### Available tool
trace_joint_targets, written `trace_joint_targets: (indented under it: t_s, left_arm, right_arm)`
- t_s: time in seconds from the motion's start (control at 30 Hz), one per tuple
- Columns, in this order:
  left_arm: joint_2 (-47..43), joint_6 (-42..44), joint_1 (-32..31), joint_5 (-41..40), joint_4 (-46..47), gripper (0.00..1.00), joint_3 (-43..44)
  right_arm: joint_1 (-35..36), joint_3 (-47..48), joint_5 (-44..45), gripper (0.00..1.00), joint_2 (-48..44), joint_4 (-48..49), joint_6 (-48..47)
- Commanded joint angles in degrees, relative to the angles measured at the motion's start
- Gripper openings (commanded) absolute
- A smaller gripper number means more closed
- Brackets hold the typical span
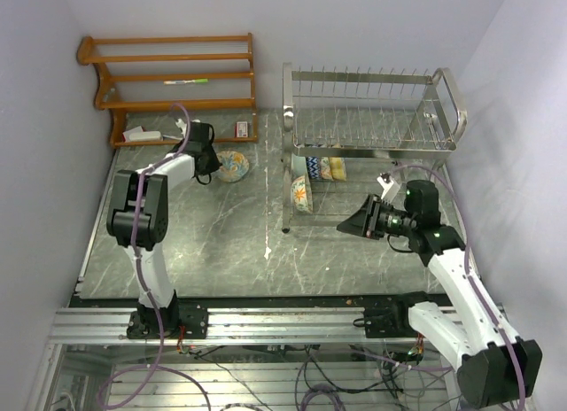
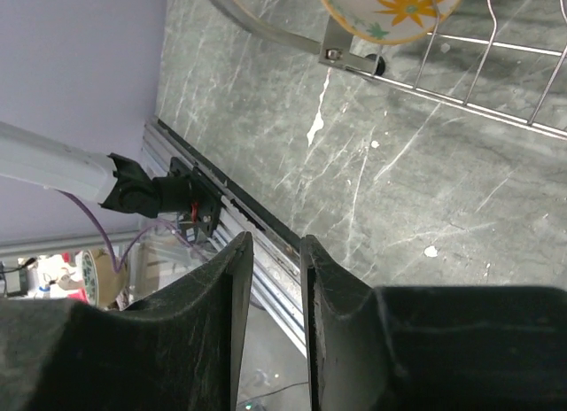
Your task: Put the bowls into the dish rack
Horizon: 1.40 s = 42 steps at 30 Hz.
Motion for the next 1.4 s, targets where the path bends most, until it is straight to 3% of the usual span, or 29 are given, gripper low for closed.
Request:
trace_joint_targets:
  t_s: [0.0,0.23,0.4,0.53,0.7,0.97,1.07,1.17,1.23,1.37]
  left_arm:
    - [-9.8,7.9,-0.2,0.4,-7.6,0.07,-2.3]
    - [-26.4,13.9,0.0,1.6,-23.0,0.07,-6.2]
    - [-39.1,15.3,-0.9,5.0,-33.5,0.07,-8.8]
    - [-45.2,16.2,-7.7,-0.6,-44.1,0.07,-6.9]
    - [-53.6,12.2,-11.0,6.1,-45.6,0.07,-9.1]
    - [-54.9,14.6,-13.4,8.7,-51.8,0.07,-3.5]
    - [-53.2,14.0,-15.3,9.3,-52.5,0.07,-1.0]
    - [-51.0,13.2,-17.2,9.3,-53.1,0.07,2.4]
    - [-49.5,13.3,-17.8,9.7,-53.6,0.07,4.2]
    - [-47.5,14.4,-18.0,11.9,-55.5,0.07,7.0]
  right_arm:
    - [0.5,3.6,1.0,0.28,-4.8,-8.2,-3.0]
    - [1.9,6.2,4.1,0.29,-13.0,-13.9,-1.2]
    - [2.2,10.5,5.5,0.29,-13.1,-16.3,-1.4]
    - [2.3,15.5,6.3,0.28,-11.3,-17.9,-2.4]
    - [2.5,22.5,6.4,0.28,-7.7,-19.6,-3.9]
    - [6.1,33.0,8.8,0.26,-0.5,-19.2,-4.4]
    - [19.5,37.4,18.5,0.25,3.8,-17.9,-2.6]
    - [41.0,42.8,36.8,0.26,11.7,-16.8,-1.3]
    - [54.4,47.6,47.5,0.32,18.3,-16.7,-2.1]
    - [64.0,55.6,54.8,0.41,28.9,-17.3,-5.1]
